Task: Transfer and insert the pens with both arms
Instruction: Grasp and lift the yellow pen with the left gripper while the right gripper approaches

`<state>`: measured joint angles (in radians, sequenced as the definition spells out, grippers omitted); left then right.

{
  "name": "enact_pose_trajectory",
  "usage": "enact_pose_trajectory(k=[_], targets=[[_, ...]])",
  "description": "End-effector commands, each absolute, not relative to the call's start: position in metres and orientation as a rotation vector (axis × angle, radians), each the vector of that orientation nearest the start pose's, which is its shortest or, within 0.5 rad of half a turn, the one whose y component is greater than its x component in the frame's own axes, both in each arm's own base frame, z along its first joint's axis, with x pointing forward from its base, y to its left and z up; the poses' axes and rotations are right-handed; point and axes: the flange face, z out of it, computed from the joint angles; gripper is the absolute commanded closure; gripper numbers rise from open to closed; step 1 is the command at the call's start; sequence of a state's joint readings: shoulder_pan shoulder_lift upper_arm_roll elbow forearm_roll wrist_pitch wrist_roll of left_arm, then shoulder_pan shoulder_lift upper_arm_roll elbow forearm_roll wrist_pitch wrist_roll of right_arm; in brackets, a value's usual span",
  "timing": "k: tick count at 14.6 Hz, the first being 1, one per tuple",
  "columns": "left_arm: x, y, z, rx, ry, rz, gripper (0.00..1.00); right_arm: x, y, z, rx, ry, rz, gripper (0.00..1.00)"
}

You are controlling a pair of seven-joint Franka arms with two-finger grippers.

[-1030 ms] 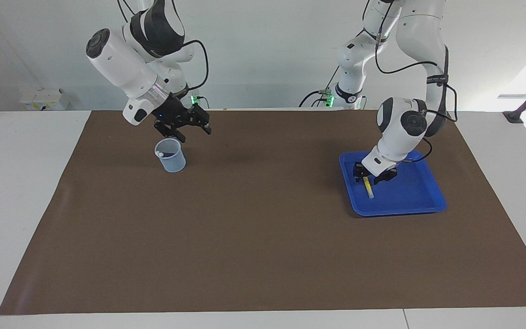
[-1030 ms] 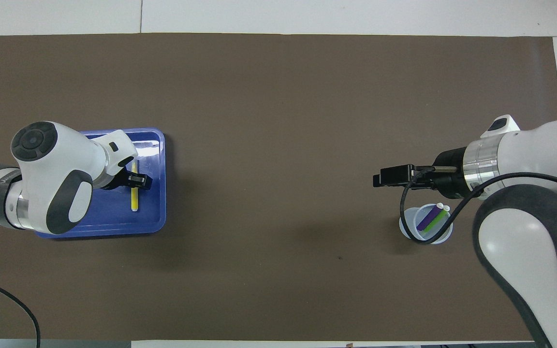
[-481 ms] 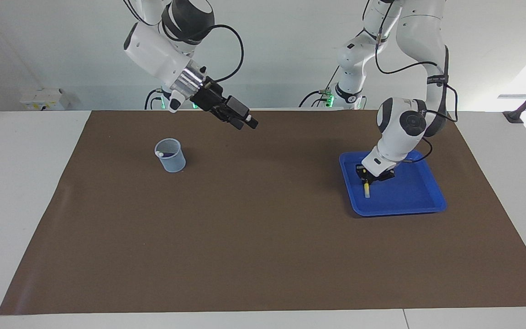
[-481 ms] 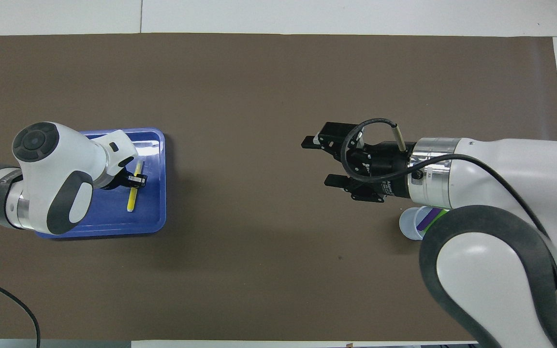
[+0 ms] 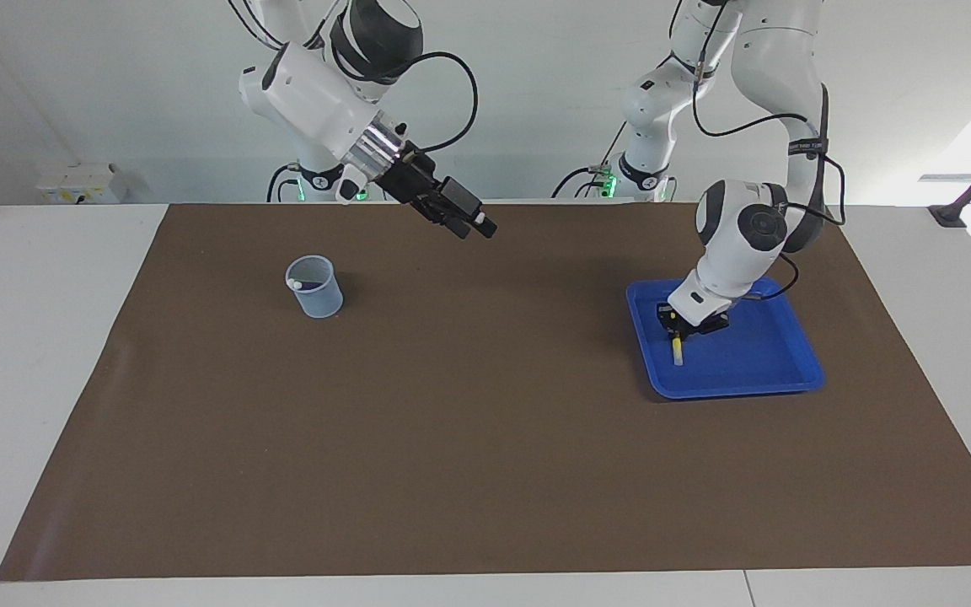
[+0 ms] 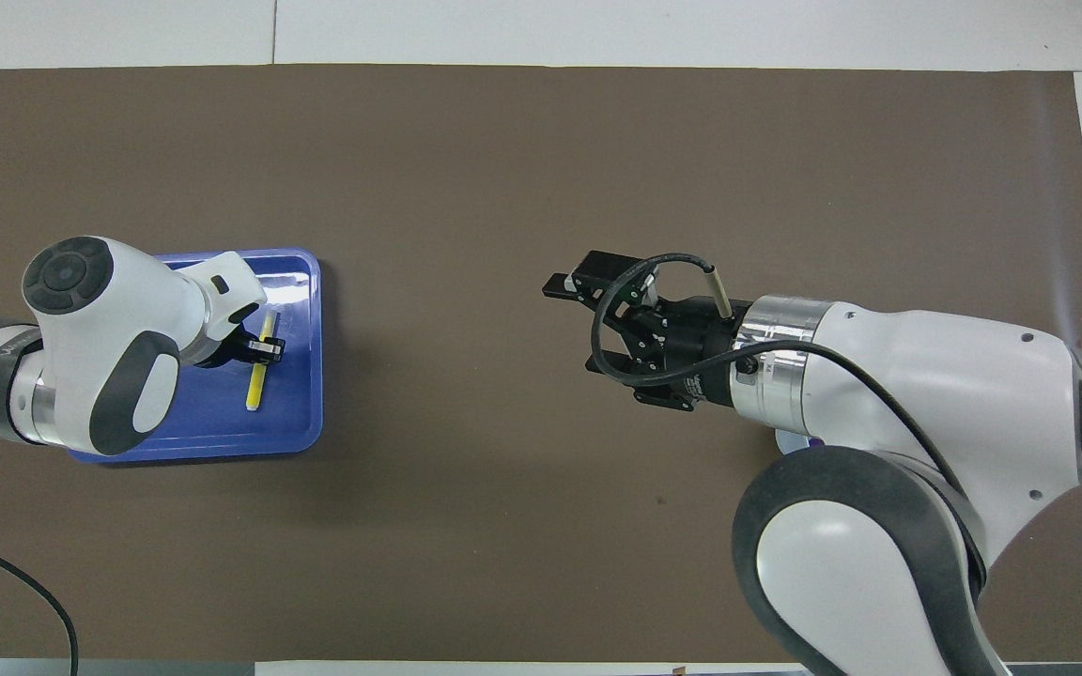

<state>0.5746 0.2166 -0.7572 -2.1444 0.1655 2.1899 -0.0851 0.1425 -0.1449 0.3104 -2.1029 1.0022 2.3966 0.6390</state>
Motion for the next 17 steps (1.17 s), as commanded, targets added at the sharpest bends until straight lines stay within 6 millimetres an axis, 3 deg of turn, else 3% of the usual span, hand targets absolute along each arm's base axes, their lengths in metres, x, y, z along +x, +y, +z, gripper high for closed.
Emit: enact_pose_trajectory(k=[1, 2, 5, 8, 9, 14, 17], targets=[[0.572, -0.09, 0.371, -3.168, 0.151, 0.281, 1.0, 0.485, 0.251, 0.528, -2.076, 0.89, 0.067, 0.0], [0.578, -0.094, 0.393, -3.225, 0.039, 0.326, 1.0, 0.484, 0.251, 0.526, -2.08, 0.888, 0.067, 0.0], [0.576, -0.111, 0.432, -3.289, -0.375, 0.448, 1.0, 0.482, 0.25, 0.526, -2.097, 0.854, 0.049, 0.0], [0.566, -0.165, 0.47, -3.214, -0.923, 0.567, 1.0, 0.481, 0.251, 0.526, -2.123, 0.787, 0.018, 0.0], [0.56, -0.183, 0.476, -3.144, -1.152, 0.65, 1.0, 0.48, 0.251, 0.525, -2.134, 0.764, 0.009, 0.0], [0.546, -0.245, 0.495, -2.776, -1.899, 0.891, 1.0, 0.465, 0.264, 0.517, -2.205, 0.623, -0.019, 0.0], [0.536, -0.272, 0.49, -2.585, -2.144, 1.027, 1.0, 0.452, 0.287, 0.516, -2.224, 0.561, -0.004, 0.0]])
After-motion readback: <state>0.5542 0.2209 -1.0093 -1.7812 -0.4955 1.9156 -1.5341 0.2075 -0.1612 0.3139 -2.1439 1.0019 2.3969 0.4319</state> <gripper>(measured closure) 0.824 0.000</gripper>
